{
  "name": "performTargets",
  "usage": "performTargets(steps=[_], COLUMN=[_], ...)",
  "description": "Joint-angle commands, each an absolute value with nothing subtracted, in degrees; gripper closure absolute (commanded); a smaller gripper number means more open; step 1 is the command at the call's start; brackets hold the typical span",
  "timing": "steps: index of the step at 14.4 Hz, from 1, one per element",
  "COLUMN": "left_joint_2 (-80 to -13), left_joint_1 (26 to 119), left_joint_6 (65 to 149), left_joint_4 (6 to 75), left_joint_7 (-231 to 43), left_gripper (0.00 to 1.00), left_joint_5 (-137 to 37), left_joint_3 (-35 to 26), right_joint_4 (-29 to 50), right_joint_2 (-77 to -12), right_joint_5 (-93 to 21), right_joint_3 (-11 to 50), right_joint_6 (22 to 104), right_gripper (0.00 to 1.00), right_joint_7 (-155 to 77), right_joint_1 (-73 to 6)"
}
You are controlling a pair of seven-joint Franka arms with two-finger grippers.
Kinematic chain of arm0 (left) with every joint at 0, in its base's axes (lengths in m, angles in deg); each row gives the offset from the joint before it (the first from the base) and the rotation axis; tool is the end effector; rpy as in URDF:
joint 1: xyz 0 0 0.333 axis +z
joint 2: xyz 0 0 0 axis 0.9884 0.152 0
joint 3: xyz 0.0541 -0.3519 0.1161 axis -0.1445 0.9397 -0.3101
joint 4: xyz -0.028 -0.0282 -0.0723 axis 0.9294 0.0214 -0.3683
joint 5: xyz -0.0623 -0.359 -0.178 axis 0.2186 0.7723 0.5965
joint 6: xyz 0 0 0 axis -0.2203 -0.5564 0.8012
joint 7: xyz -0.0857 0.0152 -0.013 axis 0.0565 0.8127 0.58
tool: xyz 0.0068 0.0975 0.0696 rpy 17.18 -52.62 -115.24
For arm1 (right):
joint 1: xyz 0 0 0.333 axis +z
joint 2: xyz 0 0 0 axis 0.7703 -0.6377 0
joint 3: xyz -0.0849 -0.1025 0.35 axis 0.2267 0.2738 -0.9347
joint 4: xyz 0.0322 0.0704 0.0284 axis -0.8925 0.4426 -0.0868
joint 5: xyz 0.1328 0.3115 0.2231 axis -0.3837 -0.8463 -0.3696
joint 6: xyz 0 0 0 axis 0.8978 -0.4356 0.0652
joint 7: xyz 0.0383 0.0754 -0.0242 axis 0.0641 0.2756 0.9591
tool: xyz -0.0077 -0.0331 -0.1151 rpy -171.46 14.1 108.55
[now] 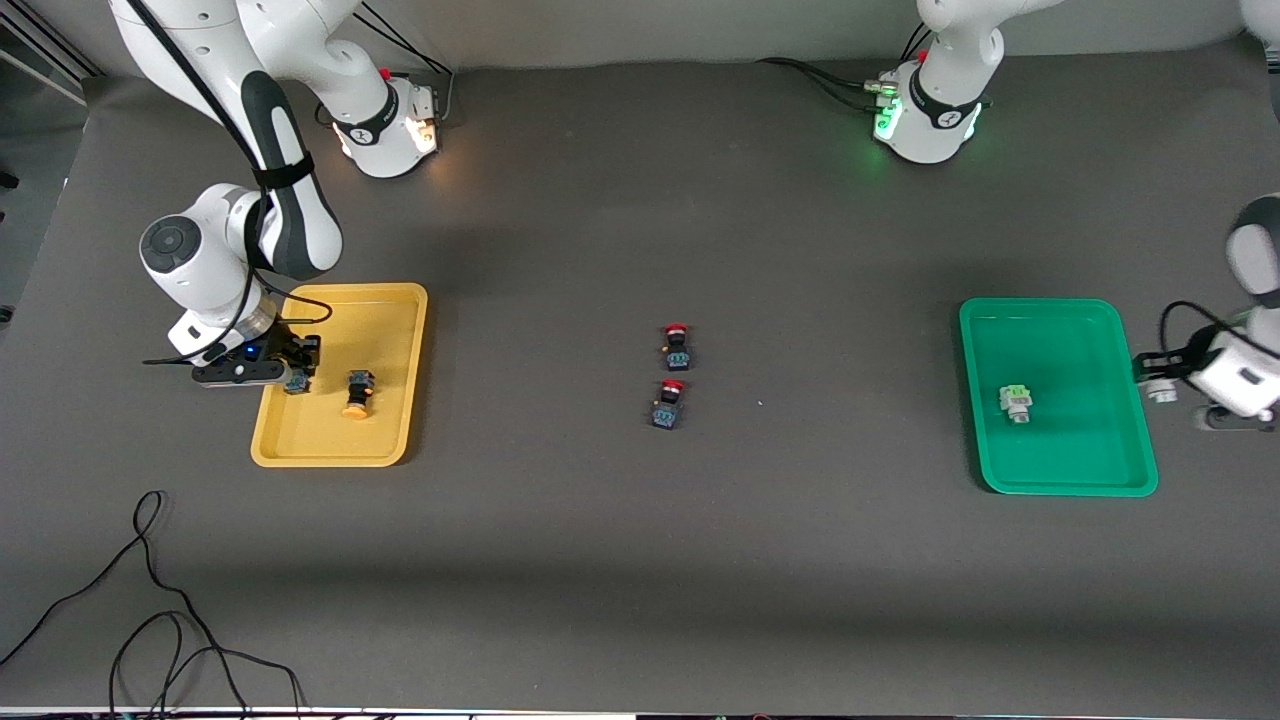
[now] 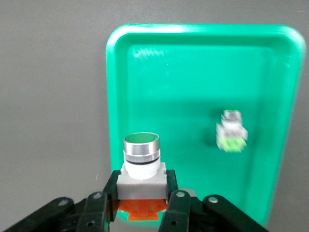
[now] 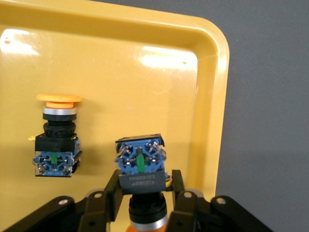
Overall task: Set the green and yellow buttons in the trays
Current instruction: 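Release both buttons into their trays and lift both grippers away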
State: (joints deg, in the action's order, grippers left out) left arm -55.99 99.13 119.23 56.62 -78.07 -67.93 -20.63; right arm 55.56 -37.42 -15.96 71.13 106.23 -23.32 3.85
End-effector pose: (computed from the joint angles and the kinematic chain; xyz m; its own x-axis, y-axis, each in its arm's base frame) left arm 0.5896 0.1728 0.3421 0.9971 0.0116 -0.0746 0.0048 -0.9958 -0.0910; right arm 0.4898 -0.0425 0.2646 0.9930 0.0735 0.0928 0.0600 -0.9883 0.1403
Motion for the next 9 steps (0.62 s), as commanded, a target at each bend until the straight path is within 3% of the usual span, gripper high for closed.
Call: performTargets(steps=[1, 2, 3, 4, 5, 6, 9], left_joint_2=[-53.67, -53.04, -52.69, -52.08, -51.55, -51.46, -52.51], left_joint_1=[100.06, 100.59, 100.77, 100.77, 100.77, 100.68, 100.77], left_joint_6=[133.93, 135.9, 136.0, 136.18, 136.27, 136.09, 134.26], left_joint_4=[65.74, 66.28, 66.29, 66.2, 65.94, 65.59, 64.36], left_joint_7=[-77.79, -77.87, -77.79, -77.52, -77.26, -77.17, -77.08], left_gripper=[0.96, 0.94, 0.83, 0.55, 0.18, 0.0, 0.0], left_joint_5=[-68.98, -68.98, -68.98, -69.06, -69.06, -69.06, -69.06], left_joint_3=[-19.98, -20.07, -20.07, -20.07, -20.07, -20.07, -20.07], right_joint_4=[55.32, 55.15, 55.06, 54.97, 54.71, 53.32, 45.77], right_joint_2=[-36.55, -36.55, -36.47, -36.38, -36.12, -35.94, -34.36], right_joint_5=[-17.56, -17.56, -17.82, -18.52, -19.31, -19.66, -19.75], right_joint_3=[71.35, 71.35, 71.35, 71.26, 71.26, 71.18, 71.7], right_joint_6=[105.78, 105.35, 105.17, 105.08, 104.29, 101.76, 89.65], right_gripper=[0.32, 0.28, 0.17, 0.16, 0.16, 0.16, 0.16], right_joint_7=[-21.22, -21.23, -21.23, -21.23, -21.23, -21.31, -22.01], right_joint_1=[4.2, 4.2, 4.2, 4.2, 4.38, 4.73, 4.82])
